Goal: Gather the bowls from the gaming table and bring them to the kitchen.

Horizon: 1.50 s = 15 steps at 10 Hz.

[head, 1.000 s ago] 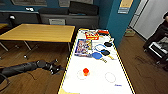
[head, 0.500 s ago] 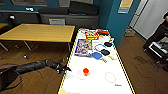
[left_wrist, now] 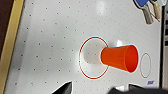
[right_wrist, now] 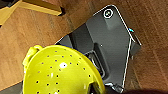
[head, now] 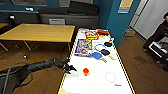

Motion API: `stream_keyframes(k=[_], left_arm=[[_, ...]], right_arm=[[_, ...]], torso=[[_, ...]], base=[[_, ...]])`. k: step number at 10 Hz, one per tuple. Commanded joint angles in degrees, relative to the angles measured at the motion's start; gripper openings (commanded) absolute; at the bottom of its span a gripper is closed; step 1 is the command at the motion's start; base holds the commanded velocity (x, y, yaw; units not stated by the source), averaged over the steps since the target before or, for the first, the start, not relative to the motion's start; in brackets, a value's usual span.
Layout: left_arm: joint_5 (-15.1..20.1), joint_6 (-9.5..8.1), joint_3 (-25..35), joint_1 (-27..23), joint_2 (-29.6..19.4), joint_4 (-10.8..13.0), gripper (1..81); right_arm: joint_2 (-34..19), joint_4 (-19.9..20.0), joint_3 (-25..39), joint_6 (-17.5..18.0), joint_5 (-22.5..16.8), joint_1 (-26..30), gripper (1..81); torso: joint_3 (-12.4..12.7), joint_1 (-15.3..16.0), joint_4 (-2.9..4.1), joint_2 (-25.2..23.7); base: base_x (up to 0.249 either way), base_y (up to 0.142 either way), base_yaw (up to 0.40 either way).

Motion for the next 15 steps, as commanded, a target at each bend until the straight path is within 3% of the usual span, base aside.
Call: stream_keyframes(k=[1, 2, 6, 10, 11, 15], left_arm=[[2.4, -5.61, -1.7, -10.0, -0.2, -0.3, 81.1], [2.2, -7.13, -2.6, -10.4, 0.4, -0.3, 81.1], [2.4, -7.13, -3.3, -11.7, 4.5, 2.5, 81.1], [2.9, -7.13, -4.9, -11.7, 6.2, 2.7, 81.1], [2.9, -7.13, -4.9, -11.7, 6.1, 2.7, 81.1], [2.8, -7.22, -5.8, -11.7, 6.5, 2.7, 81.1]], right_arm=[[-2.9, -1.2, 0.8, 0.1, -3.6, 1.0, 1.0], [-3.0, -1.3, 0.8, 0.1, -3.6, 1.2, 1.0], [-3.5, -1.5, 1.3, -0.2, -3.6, 1.3, 1.0], [-3.8, -1.5, 1.6, -0.6, -3.6, 1.3, 1.0], [-3.6, -1.5, 1.5, -0.7, -3.6, 1.3, 1.0], [-3.8, -1.6, 1.6, -0.7, -3.6, 1.3, 1.0]], torso=[[0.0, 0.0, 0.0, 0.0], [0.0, 0.0, 0.0, 0.0], [0.0, 0.0, 0.0, 0.0], [0.0, 0.0, 0.0, 0.0], [0.0, 0.0, -1.18, 0.0], [0.0, 0.0, -4.37, 0.0]], base=[[0.0, 0.0, 0.0], [0.0, 0.0, 0.0], [0.0, 0.0, 0.0], [0.0, 0.0, 0.0], [0.0, 0.0, 0.0], [0.0, 0.0, 0.0]])
